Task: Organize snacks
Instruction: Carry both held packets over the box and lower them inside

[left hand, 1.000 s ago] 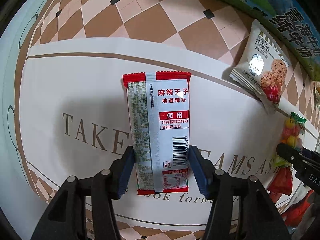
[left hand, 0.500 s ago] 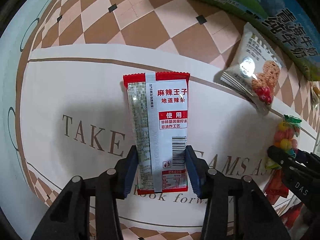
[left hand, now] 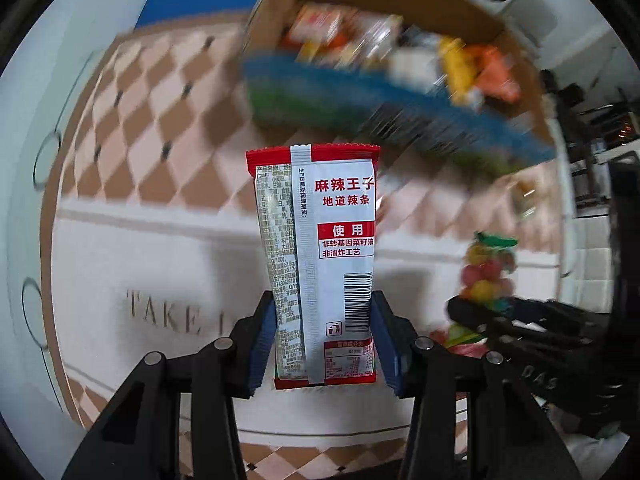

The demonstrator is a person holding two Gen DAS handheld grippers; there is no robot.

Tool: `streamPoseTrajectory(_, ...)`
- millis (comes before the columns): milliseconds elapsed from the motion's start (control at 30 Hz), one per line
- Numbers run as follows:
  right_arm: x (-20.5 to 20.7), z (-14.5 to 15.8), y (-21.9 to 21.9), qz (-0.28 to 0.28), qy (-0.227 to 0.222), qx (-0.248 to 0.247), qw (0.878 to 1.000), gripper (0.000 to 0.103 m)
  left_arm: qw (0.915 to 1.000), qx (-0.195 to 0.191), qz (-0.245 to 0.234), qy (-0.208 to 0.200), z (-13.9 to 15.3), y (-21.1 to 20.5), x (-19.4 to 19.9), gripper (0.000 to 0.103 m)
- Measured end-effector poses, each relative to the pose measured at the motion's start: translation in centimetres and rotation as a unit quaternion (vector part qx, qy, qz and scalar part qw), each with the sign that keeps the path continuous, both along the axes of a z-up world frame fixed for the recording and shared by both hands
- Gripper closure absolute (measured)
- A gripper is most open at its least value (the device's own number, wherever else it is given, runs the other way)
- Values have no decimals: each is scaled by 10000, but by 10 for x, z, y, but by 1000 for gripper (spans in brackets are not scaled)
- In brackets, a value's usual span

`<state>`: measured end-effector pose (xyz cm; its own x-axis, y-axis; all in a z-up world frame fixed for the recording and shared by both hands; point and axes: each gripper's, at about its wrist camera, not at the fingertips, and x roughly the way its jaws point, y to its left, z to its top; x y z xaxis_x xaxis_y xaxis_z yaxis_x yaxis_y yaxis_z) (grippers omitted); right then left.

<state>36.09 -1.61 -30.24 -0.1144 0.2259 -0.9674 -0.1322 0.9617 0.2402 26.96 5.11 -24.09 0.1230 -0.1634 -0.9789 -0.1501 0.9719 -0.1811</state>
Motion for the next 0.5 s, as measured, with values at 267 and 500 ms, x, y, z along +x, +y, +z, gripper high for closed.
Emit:
streamPoseTrajectory(267, 67, 84, -34, -479, -702, 476, 9952, 52, 9966, -205, -364, -707, 68, -12, 87, 60)
streamPoseTrajectory(500, 136, 107, -59, -804, -1020, 259, 9912, 52, 9956, -54, -593, -727, 63, -19, 170, 60)
